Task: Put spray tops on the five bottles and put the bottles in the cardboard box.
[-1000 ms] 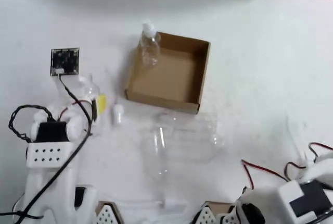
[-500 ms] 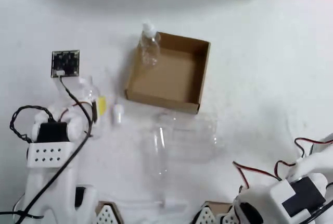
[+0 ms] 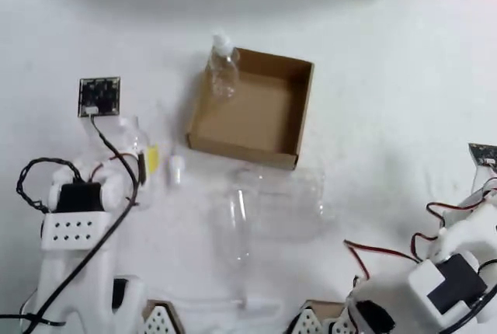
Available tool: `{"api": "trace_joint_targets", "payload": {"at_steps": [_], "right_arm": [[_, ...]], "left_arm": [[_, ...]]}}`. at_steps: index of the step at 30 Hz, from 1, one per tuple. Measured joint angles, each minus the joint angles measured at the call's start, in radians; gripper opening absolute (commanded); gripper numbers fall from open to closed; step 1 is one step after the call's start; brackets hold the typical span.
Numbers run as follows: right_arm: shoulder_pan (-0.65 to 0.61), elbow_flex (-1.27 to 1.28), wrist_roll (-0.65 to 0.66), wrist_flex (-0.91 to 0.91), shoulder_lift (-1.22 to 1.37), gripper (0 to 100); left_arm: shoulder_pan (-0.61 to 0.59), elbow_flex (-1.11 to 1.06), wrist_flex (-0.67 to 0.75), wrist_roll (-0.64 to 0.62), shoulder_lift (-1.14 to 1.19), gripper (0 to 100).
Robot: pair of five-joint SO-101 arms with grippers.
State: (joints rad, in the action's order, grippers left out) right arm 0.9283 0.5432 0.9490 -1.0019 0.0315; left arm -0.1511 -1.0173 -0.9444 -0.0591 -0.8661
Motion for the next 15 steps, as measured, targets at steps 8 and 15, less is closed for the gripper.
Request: {"api": "trace_joint_targets", "payload": {"at_steps": [8,15], "right_arm": [[0.002,-0.002,0.157,0.011,0.051,0.5],[-0.011,-0.008,0.166,-0.032,0.018,1.9]], "left_arm": [[0.000,0.000,0.000,0.000,0.000,2],[0.000,0.000,0.000,0.000,0.000,2]]}}
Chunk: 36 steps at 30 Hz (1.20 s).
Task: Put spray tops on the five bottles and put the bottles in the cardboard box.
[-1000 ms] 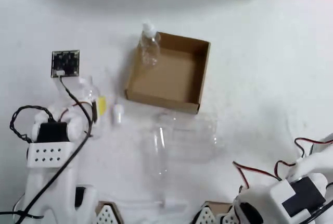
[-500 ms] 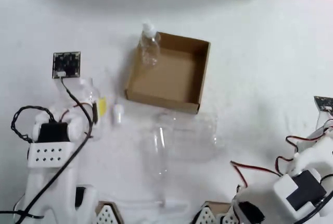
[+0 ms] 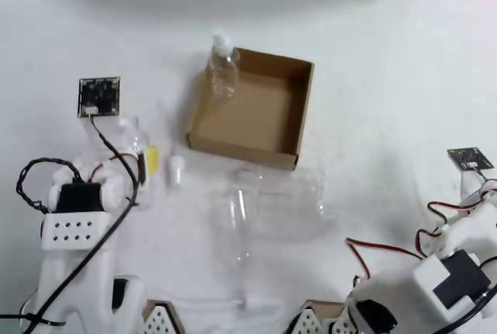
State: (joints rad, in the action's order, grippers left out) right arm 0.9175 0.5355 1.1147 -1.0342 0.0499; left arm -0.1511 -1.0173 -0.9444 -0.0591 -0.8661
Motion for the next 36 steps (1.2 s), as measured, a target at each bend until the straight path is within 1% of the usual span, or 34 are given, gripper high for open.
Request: {"api": "trace_joint_targets", "payload": {"at_steps": [2,4,9,11,15,18,21,22,24,26,28,34,36], "right_arm": [[-0.026,-0.023,0.006,-0.048,-0.035,1.7],[-0.068,-0.041,0.044,-0.100,-0.077,1.7],[-0.204,-0.043,0.242,-0.242,-0.170,1.7],[-0.241,-0.035,0.358,-0.295,-0.207,1.7],[-0.262,0.066,0.667,-0.328,-0.292,1.7],[-0.262,0.175,0.901,-0.315,-0.368,1.8],[-0.261,0.284,1.063,-0.249,-0.442,2.4],[-0.262,0.318,1.089,-0.216,-0.466,4.3],[-0.262,0.385,1.114,-0.149,-0.505,11.1],[-0.262,0.442,1.123,-0.083,-0.532,18.7],[-0.262,0.485,1.123,-0.043,-0.551,23.5],[-0.262,0.503,1.117,-0.025,-0.572,24.0],[-0.262,0.503,1.068,-0.025,-0.583,23.9]], "left_arm": [[0.000,0.000,0.000,0.000,0.000,2],[0.000,0.000,0.000,0.000,0.000,2],[0.000,0.000,0.000,0.000,0.000,2],[0.000,0.000,0.000,0.000,0.000,2],[0.000,0.000,0.000,0.000,0.000,2],[0.000,0.000,0.000,0.000,0.000,2],[0.000,0.000,0.000,0.000,0.000,2],[0.000,0.000,0.000,0.000,0.000,2],[0.000,0.000,0.000,0.000,0.000,2],[0.000,0.000,0.000,0.000,0.000,2],[0.000,0.000,0.000,0.000,0.000,2],[0.000,0.000,0.000,0.000,0.000,2],[0.000,0.000,0.000,0.000,0.000,2]]}}
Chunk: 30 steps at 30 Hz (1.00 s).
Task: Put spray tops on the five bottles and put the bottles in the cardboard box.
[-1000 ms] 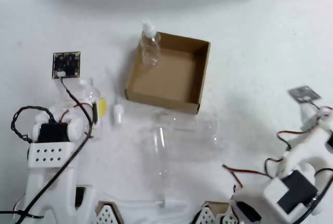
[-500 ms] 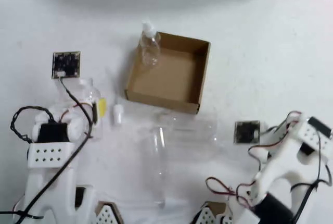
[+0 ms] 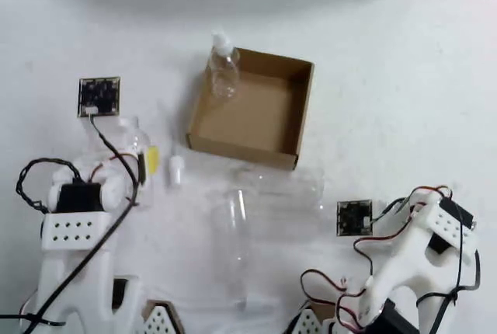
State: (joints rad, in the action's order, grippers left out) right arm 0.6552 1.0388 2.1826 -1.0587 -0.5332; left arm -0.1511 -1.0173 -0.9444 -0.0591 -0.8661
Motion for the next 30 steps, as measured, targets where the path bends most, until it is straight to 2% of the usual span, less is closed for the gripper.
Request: {"api": "trace_joint_targets", "payload": {"at_steps": [4,8,11,17,20,26,30], "right_arm": [[-0.020,-0.048,-0.221,-0.002,-0.058,15.4],[-0.028,-0.114,-0.554,-0.006,-0.153,0.8],[-0.026,-0.140,-0.736,-0.060,-0.230,3.3],[0.031,-0.141,-0.870,-0.270,-0.353,1.6],[0.068,-0.141,-1.079,-0.341,-0.390,1.6],[0.129,-0.141,-1.606,-0.307,-0.400,1.8],[0.130,-0.141,-1.834,-0.267,-0.400,7.3]], "left_arm": [[0.000,0.000,0.000,0.000,0.000,2],[0.000,0.000,0.000,0.000,0.000,2],[0.000,0.000,0.000,0.000,0.000,2],[0.000,0.000,0.000,0.000,0.000,2],[0.000,0.000,0.000,0.000,0.000,2],[0.000,0.000,0.000,0.000,0.000,2],[0.000,0.000,0.000,0.000,0.000,2]]}}
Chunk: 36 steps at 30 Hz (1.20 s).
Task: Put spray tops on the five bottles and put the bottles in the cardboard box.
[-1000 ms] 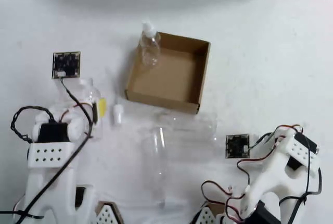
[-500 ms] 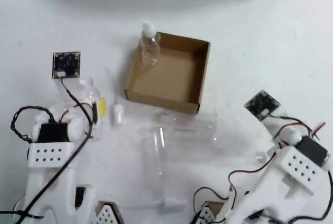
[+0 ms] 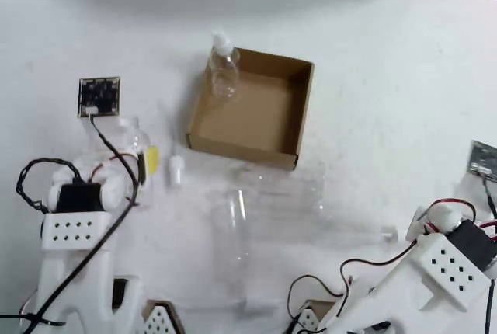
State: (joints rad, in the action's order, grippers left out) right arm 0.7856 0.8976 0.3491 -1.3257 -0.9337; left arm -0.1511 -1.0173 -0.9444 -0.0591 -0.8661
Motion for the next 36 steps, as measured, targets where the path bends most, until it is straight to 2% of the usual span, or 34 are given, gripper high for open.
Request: {"api": "trace_joint_targets", "payload": {"at_steps": [4,8,20,27,36], "right_arm": [[0.000,0.000,-0.144,0.005,0.000,16.7],[-0.037,-0.009,-0.276,0.012,0.025,15.3],[-0.118,-0.204,-0.417,0.041,0.557,14.8],[-0.130,-0.215,-0.526,0.086,0.588,14.8],[-0.150,-0.112,-0.537,0.210,0.588,15.1]], "left_arm": [[0.000,0.000,0.000,0.000,0.000,2],[0.000,0.000,0.000,0.000,0.000,2],[0.002,-0.018,0.000,0.000,0.000,2],[0.002,-0.018,0.000,0.000,0.000,2],[0.002,-0.034,0.051,0.000,0.000,2]]}}
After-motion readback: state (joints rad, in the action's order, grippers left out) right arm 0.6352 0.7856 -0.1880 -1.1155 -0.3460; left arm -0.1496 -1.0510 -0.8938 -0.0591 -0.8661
